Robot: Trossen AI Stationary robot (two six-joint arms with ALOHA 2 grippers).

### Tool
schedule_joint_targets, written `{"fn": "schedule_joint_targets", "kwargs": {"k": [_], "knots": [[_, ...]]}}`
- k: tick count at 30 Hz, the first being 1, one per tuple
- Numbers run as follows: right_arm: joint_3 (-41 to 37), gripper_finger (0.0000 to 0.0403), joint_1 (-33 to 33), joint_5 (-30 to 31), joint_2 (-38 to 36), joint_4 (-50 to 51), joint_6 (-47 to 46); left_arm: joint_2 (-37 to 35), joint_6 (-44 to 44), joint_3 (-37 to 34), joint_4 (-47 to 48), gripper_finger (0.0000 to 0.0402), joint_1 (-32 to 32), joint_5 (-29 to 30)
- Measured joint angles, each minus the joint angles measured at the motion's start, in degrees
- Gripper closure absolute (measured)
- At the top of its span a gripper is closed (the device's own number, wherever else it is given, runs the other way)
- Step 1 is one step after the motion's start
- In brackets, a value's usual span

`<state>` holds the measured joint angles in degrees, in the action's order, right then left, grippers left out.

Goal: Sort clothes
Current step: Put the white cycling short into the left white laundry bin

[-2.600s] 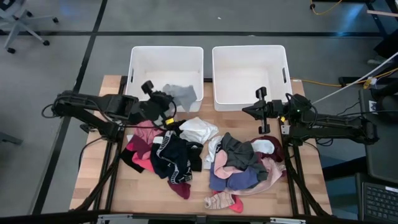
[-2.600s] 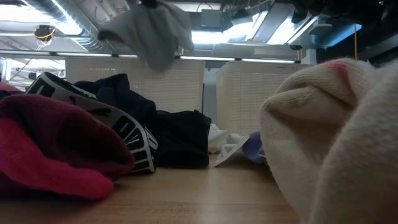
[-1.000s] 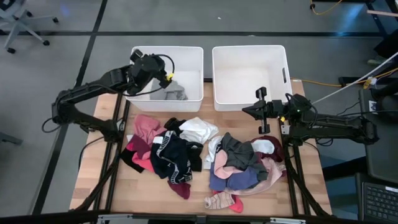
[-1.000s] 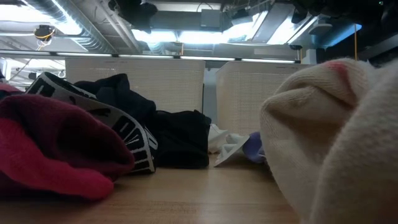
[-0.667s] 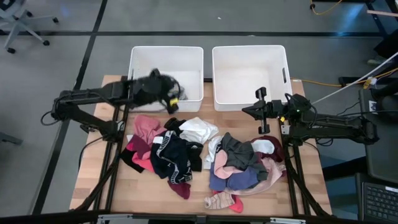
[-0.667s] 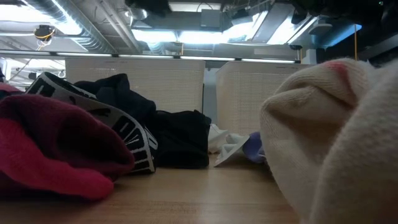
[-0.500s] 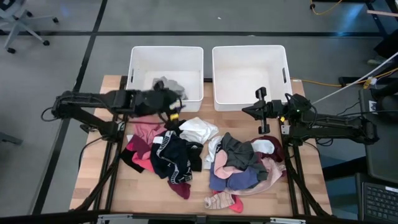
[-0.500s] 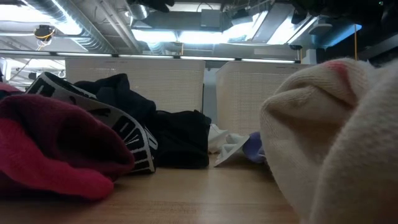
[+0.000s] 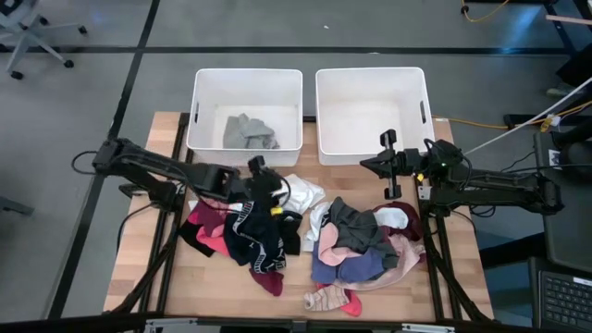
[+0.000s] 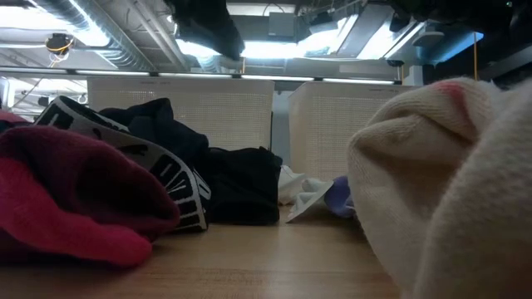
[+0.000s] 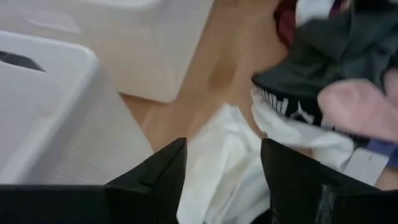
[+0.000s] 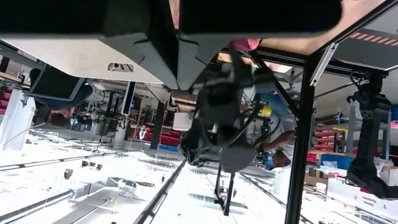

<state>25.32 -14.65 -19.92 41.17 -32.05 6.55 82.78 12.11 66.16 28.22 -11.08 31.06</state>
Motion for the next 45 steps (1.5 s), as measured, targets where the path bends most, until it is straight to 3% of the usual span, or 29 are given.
{"fn": "schedule_joint_targets", "kwargs": {"k": [17,21,45], "knots": [[0.0,0.0397,0.0,0.0,0.0,0.0,0.0,16.6,0.7,0.0,-9.3,0.0205,2.2,-2.2],[0.0,0.0397,0.0,0.0,0.0,0.0,0.0,18.2,1.0,0.0,-9.6,0.0205,3.8,-9.0],[0.0,0.0397,0.0,0.0,0.0,0.0,0.0,24.9,2.7,-0.2,-9.2,0.0209,7.4,-17.0]]}}
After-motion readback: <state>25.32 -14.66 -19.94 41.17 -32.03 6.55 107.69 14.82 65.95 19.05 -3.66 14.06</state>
